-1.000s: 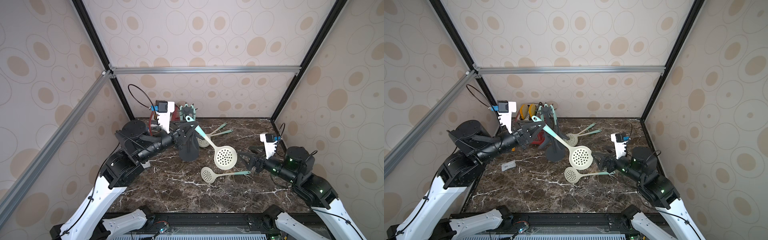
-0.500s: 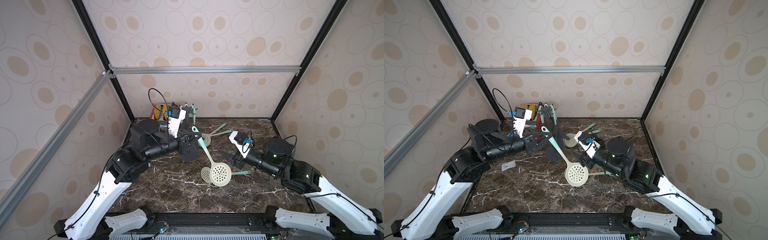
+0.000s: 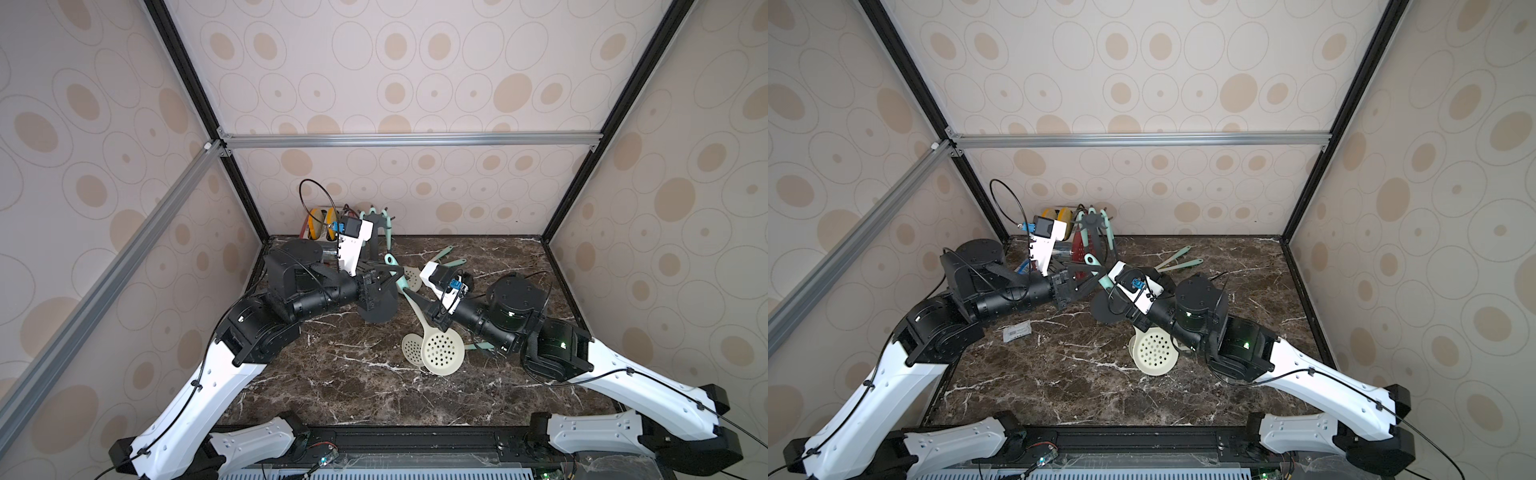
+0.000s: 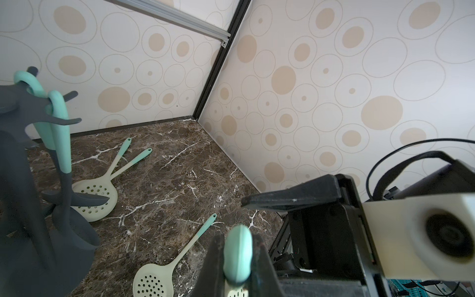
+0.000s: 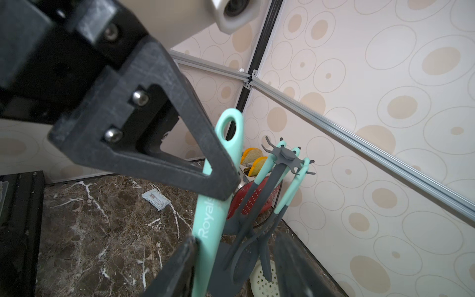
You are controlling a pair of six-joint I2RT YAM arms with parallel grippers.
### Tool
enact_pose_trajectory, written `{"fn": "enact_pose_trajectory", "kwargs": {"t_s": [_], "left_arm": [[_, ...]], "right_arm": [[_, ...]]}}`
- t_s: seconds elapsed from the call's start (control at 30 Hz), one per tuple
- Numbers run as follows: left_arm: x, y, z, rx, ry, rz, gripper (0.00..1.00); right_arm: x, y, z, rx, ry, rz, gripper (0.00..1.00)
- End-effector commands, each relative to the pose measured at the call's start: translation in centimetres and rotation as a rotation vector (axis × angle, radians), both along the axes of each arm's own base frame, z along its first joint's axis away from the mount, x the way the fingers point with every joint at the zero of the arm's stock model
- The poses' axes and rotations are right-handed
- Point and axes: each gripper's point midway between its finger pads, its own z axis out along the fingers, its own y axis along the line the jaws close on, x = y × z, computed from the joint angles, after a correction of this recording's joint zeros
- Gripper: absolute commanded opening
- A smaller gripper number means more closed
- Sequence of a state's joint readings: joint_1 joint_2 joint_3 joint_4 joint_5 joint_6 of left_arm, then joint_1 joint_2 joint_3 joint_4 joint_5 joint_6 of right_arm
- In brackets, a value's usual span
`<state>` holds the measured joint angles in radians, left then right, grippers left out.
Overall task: Hang the skimmer on the kitchen utensil rack
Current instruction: Pick up the skimmer from the center of the board.
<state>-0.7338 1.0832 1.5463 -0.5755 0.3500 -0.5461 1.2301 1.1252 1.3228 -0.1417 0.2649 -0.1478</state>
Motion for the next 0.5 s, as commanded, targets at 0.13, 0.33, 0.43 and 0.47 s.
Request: {"fn": "enact_pose_trajectory", "kwargs": {"t_s": [0.13, 0.33, 0.43, 0.47], "left_arm": [[0.3, 0.4, 1.7, -0.057, -0.037, 0.030, 0.00], [0.5, 0.6, 1.6, -0.052, -0.034, 0.048, 0.00], [0.6, 0.6, 1.6, -0.053, -0.030, 0.052, 0.00], [0.6, 0.5, 1.5, -0.055, -0.028, 0.050, 0.00]], "right_arm": [[-0.1, 0.9, -0.5, 0.065, 0.076, 0.011, 0.45], [0.1, 1.6, -2.2, 0.040, 0.095, 0.000, 0.42], [0.3, 1.7, -2.4, 0.034, 0.095, -0.011, 0.37], [0.3, 1.7, -2.3, 0.035, 0.093, -0.013, 0.35]]}}
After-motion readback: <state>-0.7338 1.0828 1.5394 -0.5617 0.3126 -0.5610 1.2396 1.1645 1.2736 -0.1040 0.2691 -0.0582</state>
